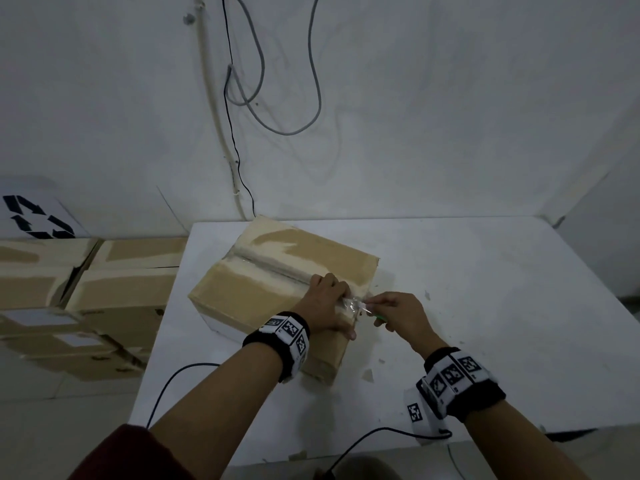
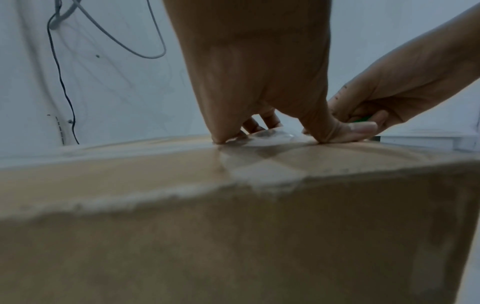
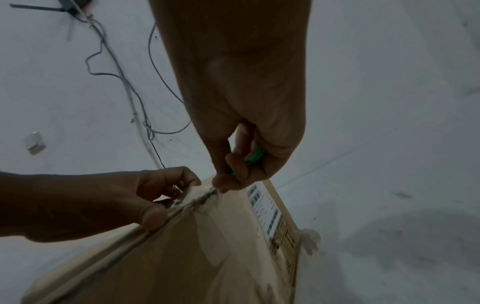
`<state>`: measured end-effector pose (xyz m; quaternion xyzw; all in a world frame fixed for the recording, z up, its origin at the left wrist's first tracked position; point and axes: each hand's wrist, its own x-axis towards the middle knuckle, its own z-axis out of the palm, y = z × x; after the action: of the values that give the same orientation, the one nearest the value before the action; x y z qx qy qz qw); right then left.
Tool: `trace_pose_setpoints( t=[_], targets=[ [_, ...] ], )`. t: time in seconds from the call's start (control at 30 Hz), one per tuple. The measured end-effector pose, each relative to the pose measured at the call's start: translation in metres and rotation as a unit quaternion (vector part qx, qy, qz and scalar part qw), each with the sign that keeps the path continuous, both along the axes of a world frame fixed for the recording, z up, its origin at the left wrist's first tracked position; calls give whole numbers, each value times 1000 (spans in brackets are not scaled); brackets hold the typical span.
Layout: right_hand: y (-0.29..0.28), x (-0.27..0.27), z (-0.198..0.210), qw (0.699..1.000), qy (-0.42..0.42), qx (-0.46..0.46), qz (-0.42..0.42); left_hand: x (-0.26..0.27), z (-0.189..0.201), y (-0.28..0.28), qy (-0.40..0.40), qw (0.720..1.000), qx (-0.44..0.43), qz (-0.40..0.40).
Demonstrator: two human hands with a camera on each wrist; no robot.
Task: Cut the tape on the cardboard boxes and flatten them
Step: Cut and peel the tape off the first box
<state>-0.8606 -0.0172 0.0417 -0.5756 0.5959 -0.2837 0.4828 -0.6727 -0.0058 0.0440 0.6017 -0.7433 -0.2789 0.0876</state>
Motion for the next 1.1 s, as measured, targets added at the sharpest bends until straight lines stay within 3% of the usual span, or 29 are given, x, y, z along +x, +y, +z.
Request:
trace_pose_setpoints(
  t=[0.13,0.37,0.63,0.87,1.1],
  targets=[
    [4,0,-4,1000,6,-19,-7,0,2,-2,5,1000,15,-7],
    [1,4,-8,978,109,-171,52,-4,3,-4,27,999,22,4],
    [2,-2,-10,993,61,-99,12,-3,-4,2,57,998,-21,-2],
    [10,3,-16,952,130,-278,7,-1,-9,4,75,996,-39,13],
    [-10,4,-7,970,135,-195,62,0,-12,4,83,995,-44,19]
  ],
)
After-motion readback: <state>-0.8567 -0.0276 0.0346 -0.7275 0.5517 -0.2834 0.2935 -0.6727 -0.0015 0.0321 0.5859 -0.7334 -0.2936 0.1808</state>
